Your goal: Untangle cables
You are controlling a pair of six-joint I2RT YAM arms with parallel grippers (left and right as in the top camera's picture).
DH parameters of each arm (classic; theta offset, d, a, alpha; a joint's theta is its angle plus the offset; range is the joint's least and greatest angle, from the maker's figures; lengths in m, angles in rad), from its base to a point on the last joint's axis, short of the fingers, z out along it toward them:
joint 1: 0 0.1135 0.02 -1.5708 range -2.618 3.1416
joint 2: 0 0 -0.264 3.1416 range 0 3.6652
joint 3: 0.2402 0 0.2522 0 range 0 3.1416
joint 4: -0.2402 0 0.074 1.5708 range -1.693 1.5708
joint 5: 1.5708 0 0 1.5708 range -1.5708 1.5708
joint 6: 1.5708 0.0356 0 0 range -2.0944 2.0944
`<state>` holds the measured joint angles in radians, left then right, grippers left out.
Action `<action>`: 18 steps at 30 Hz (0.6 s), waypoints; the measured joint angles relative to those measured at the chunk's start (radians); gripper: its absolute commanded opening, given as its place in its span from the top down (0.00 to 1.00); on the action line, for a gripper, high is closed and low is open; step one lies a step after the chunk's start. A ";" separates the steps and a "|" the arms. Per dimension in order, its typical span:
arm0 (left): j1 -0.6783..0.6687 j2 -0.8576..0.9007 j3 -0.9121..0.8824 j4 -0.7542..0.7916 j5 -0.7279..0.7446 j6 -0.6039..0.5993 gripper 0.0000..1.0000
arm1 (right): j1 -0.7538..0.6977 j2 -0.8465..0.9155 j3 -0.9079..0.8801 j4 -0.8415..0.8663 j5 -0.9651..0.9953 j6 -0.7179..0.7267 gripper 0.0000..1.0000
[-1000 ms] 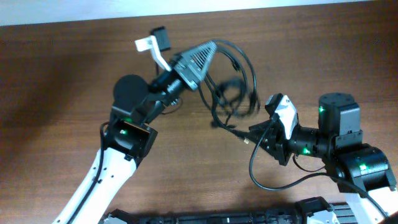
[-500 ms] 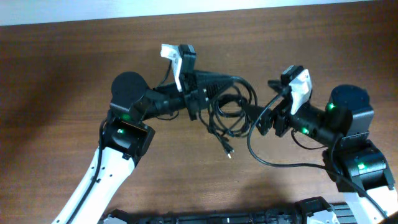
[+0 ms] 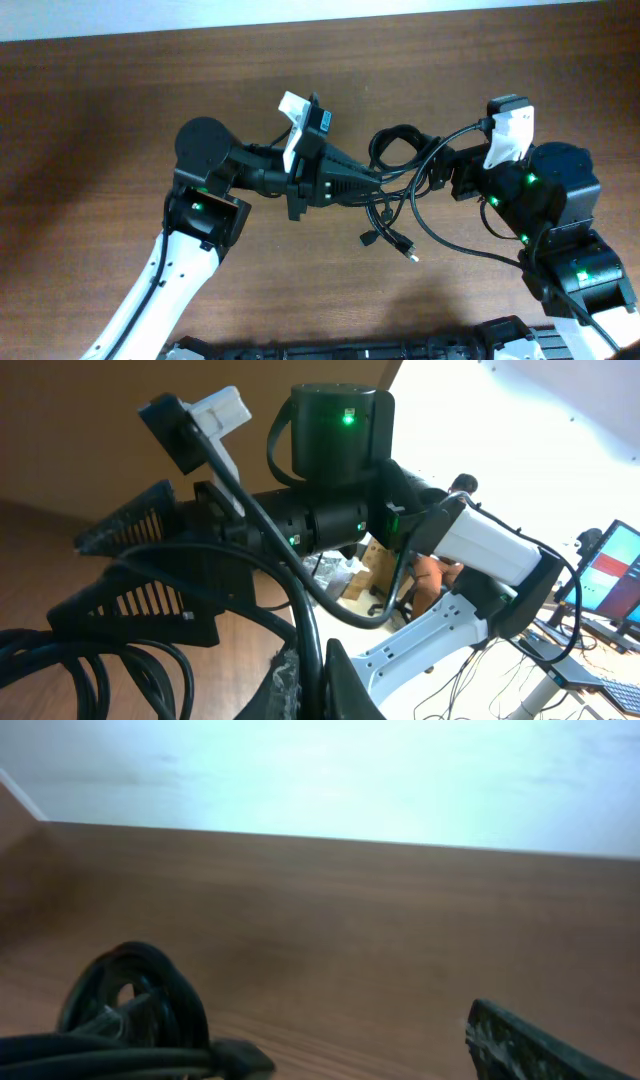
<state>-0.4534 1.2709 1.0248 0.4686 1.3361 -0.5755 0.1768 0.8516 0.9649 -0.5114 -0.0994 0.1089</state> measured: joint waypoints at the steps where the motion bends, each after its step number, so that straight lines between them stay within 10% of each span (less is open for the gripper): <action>1: 0.000 0.002 0.000 0.005 0.000 0.000 1.00 | 0.003 0.000 0.001 -0.018 0.030 0.005 0.04; 18: 0.079 0.021 -0.002 0.095 0.045 0.001 1.00 | 0.018 -0.010 0.022 -0.207 0.307 0.037 0.01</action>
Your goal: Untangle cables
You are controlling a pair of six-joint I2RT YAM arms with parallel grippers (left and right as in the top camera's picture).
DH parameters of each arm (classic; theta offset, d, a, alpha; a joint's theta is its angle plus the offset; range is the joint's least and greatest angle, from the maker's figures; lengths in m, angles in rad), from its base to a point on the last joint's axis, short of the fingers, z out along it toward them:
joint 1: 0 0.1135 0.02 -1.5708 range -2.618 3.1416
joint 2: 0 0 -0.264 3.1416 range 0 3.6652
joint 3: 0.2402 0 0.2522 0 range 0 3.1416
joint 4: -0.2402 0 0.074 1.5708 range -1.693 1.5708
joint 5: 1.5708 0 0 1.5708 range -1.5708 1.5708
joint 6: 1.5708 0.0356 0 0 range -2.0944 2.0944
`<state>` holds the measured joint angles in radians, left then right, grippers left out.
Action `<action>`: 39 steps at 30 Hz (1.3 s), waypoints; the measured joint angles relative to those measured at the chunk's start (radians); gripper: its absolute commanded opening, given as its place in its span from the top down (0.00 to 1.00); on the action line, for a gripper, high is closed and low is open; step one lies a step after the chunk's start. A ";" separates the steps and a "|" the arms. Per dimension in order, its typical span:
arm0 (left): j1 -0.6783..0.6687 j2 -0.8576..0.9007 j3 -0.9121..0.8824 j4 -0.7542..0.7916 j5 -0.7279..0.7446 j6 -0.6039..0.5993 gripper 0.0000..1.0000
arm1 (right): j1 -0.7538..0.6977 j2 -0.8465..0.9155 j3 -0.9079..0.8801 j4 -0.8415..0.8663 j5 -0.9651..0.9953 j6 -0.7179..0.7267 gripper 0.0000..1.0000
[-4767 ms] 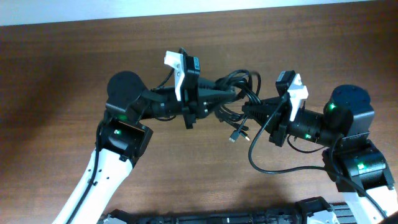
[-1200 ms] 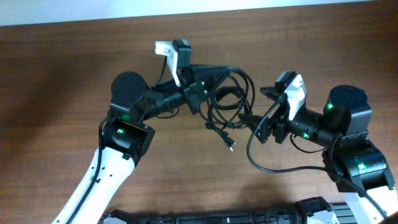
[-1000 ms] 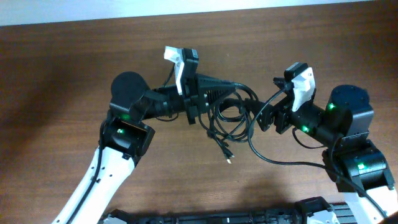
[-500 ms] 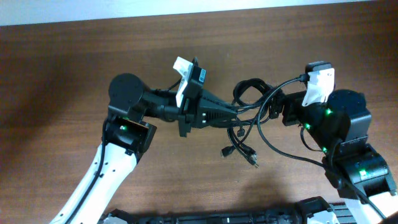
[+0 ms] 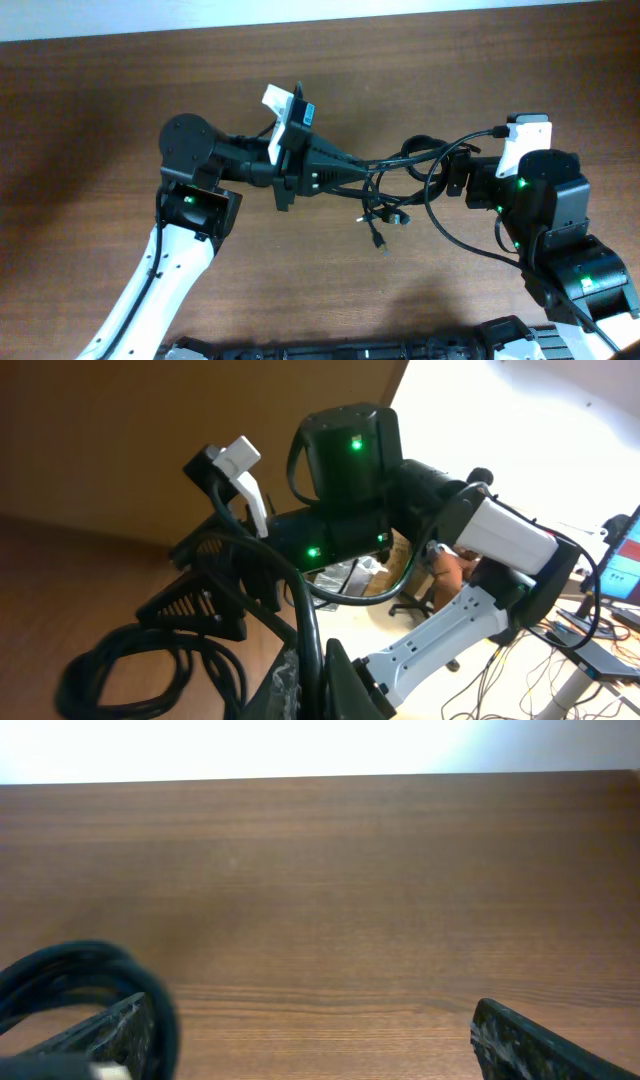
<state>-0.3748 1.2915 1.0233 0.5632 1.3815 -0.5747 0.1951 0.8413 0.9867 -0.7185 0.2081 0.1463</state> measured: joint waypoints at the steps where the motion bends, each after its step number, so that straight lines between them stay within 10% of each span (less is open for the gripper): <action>1: 0.008 0.000 0.000 0.001 0.003 0.000 1.00 | 0.001 0.001 0.000 0.000 0.018 0.000 0.01; 13: 0.085 -0.037 0.000 0.021 0.124 -0.001 1.00 | -0.040 0.051 -0.014 0.105 0.477 0.015 0.02; 20: 0.085 -0.037 0.001 0.009 0.117 -0.001 1.00 | -0.042 0.093 -0.015 0.049 0.290 0.013 0.02; 24: 0.085 -0.043 0.009 -0.217 -0.107 -0.001 1.00 | -0.042 0.094 -0.016 -0.014 -0.098 -0.077 0.01; 32: 0.085 -0.044 0.014 -0.549 -0.737 -0.009 0.98 | -0.042 0.094 -0.018 -0.097 -0.281 -0.131 0.01; 35: 0.085 -0.044 0.016 -0.739 -1.043 -0.018 0.07 | -0.042 0.094 -0.018 -0.098 -0.323 -0.132 0.01; 39: 0.086 -0.043 0.016 -0.896 -1.253 -0.020 0.03 | -0.042 0.095 -0.019 -0.098 -0.371 -0.132 0.01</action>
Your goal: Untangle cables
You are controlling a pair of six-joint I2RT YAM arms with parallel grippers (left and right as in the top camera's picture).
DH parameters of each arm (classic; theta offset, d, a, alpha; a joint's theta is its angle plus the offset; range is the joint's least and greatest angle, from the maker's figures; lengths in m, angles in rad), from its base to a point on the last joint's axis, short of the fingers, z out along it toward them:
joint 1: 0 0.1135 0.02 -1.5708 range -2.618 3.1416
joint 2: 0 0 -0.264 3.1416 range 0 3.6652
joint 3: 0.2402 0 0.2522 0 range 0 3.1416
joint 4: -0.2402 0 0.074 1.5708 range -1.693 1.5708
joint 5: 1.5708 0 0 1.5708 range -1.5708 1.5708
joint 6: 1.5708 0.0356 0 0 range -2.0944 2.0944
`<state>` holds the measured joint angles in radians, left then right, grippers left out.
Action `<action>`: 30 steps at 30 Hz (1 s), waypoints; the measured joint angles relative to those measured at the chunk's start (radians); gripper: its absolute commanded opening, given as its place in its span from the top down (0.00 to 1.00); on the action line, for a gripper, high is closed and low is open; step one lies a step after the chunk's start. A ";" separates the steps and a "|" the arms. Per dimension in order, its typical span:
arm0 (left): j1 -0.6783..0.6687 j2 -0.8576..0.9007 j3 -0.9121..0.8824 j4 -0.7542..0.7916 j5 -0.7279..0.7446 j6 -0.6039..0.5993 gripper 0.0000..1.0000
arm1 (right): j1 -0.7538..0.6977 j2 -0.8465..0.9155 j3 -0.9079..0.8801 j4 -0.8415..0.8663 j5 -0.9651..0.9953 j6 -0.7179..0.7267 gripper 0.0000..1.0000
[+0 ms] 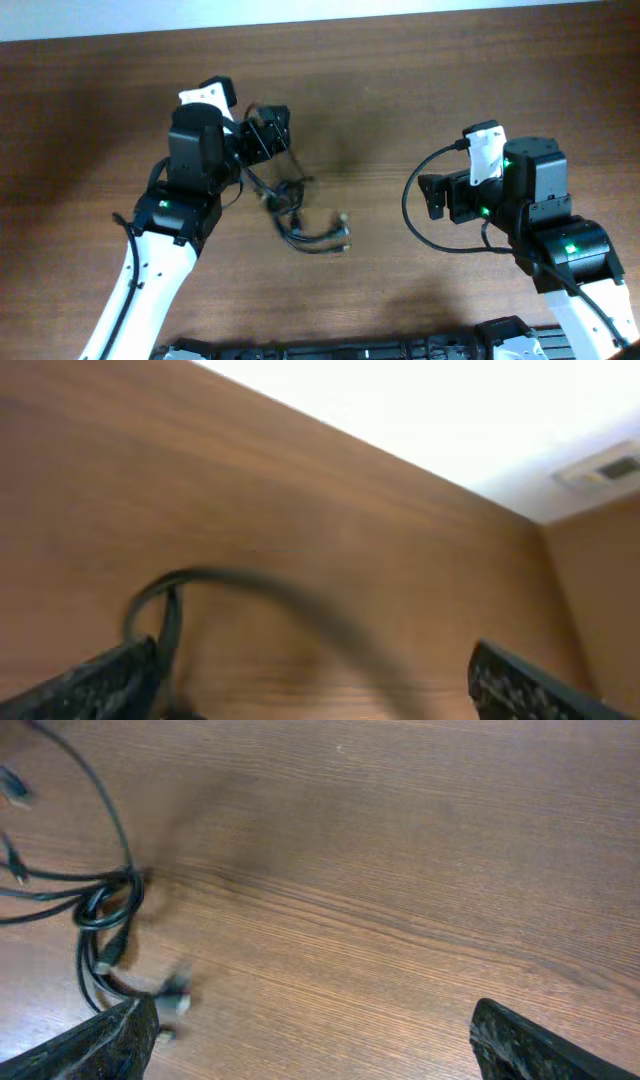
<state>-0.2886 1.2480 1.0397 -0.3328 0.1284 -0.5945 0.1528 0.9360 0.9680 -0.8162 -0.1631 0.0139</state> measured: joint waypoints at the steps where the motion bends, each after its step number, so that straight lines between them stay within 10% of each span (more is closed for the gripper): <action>1: 0.000 0.000 0.002 -0.035 -0.018 0.000 0.04 | 0.000 0.000 0.000 0.000 -0.009 0.000 0.01; 19: 0.000 0.035 0.002 -0.233 -0.058 0.143 0.12 | 0.000 0.041 0.000 -0.015 -0.054 0.001 0.01; 24: 0.000 0.235 0.002 -0.248 -0.058 0.237 0.01 | 0.000 0.070 -0.001 -0.014 -0.083 0.000 0.01; 30: -0.001 0.355 0.004 -0.526 -0.147 0.255 0.00 | 0.000 0.071 -0.001 0.002 -0.090 0.000 0.01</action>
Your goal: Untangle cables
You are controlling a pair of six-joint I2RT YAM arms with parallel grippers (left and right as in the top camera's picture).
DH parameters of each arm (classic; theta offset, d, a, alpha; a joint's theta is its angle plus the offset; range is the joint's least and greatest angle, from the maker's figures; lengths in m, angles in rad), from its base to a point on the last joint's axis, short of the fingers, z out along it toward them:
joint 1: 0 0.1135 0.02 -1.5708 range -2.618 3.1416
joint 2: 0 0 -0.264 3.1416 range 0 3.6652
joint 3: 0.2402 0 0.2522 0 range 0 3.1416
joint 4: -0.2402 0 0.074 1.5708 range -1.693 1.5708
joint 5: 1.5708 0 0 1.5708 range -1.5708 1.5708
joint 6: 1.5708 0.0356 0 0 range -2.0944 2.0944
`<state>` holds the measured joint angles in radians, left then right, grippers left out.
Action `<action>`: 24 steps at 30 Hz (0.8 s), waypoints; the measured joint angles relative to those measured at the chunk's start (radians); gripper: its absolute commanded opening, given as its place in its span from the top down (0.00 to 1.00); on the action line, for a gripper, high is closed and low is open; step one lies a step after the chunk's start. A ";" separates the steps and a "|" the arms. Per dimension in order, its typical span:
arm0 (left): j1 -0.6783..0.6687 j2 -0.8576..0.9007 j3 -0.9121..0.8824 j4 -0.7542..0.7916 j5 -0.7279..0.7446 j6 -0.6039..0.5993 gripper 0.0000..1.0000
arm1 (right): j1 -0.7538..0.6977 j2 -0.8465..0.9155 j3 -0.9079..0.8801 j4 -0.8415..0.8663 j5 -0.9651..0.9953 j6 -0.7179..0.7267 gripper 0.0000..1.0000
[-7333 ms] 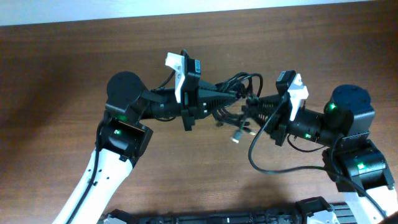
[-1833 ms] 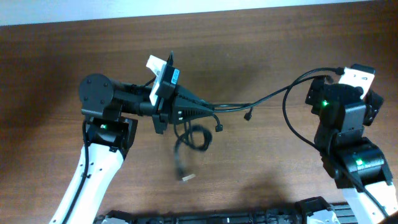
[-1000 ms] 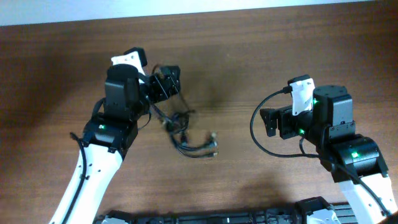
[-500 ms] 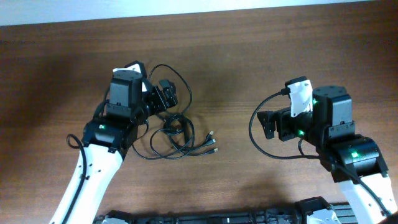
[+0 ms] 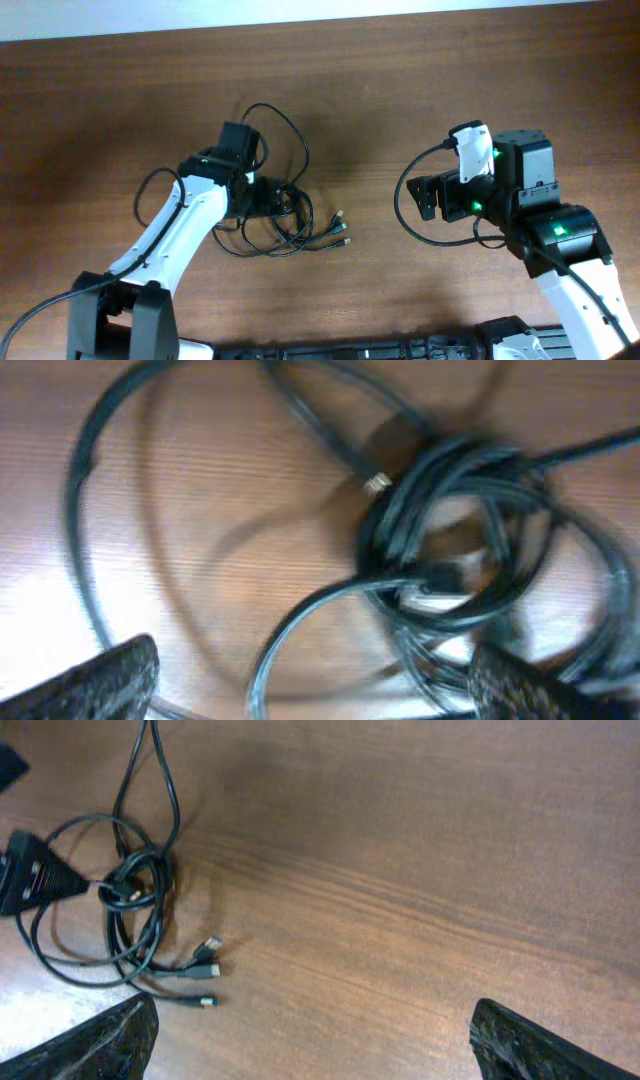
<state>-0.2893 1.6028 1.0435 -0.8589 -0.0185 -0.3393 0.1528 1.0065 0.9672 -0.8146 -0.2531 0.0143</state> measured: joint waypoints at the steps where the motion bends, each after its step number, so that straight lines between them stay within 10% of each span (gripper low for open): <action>1: 0.000 0.000 0.000 -0.042 -0.033 0.027 0.00 | 0.000 0.000 0.000 0.011 0.000 0.001 0.01; 11: 0.000 0.001 -0.085 -0.005 -0.068 0.193 0.16 | 0.000 0.000 -0.001 0.024 0.000 0.000 0.01; 13: 0.000 0.002 -0.122 0.021 -0.068 0.195 0.51 | 0.000 0.000 -0.001 0.025 0.000 0.000 0.01; 14: 0.000 0.002 -0.128 0.034 -0.068 0.197 1.00 | 0.000 0.000 -0.001 0.025 0.000 0.000 0.02; 24: 0.000 -0.137 -0.137 0.069 -0.121 0.022 1.00 | 0.000 0.000 -0.001 0.026 0.000 0.000 0.01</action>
<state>-0.2893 1.4662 0.9070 -0.7902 -0.1398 -0.3172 0.1528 1.0065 0.9665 -0.7891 -0.2531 0.0139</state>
